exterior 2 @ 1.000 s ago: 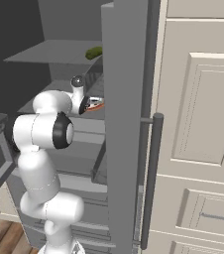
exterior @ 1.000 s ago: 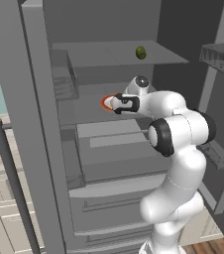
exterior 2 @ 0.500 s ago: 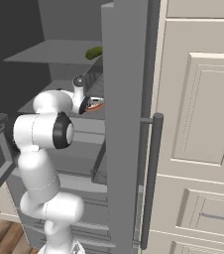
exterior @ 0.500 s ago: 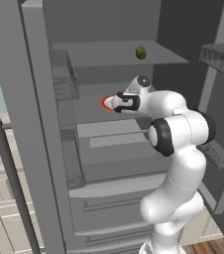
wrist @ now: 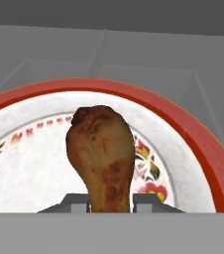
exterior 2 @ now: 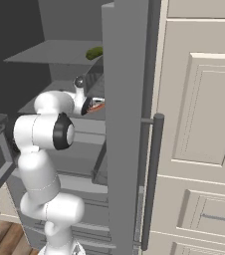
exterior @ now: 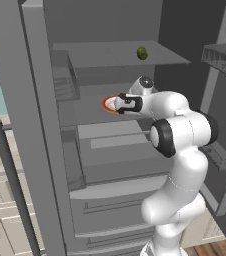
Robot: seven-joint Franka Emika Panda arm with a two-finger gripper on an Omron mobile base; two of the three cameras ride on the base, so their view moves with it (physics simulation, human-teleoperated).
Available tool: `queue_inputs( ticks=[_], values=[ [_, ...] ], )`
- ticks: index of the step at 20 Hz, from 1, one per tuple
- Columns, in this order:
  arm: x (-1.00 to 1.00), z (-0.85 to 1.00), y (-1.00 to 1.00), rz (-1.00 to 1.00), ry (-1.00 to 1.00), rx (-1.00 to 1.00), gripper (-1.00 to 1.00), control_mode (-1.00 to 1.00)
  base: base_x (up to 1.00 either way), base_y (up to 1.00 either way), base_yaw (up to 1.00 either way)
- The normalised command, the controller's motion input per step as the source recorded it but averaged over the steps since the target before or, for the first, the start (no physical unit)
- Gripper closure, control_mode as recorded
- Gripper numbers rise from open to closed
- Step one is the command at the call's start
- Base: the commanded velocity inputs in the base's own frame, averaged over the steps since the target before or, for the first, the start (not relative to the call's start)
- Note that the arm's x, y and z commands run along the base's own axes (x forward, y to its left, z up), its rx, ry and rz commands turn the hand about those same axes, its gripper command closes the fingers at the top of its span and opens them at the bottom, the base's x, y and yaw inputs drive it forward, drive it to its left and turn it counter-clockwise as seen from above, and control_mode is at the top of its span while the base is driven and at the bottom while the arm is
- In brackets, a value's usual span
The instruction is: Retrieve the chicken drumstick from the fridge and place it on the cutting board.
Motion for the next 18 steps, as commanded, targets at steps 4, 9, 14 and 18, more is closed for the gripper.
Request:
queue_inputs(
  ticks=[4,9,14,18],
  values=[
    [-0.15,0.06,0.00,-0.14,-0.12,0.00,1.00,-1.00,0.00,0.00,0.00],
    [-0.34,0.36,-0.01,-0.12,-0.08,0.00,1.00,-1.00,0.00,0.00,0.00],
    [-0.30,0.39,-0.05,-0.03,-0.04,0.00,1.00,-1.00,0.00,0.00,0.00],
    [-0.12,0.33,0.00,-0.02,0.10,0.00,1.00,-1.00,0.00,0.00,0.00]
  ],
)
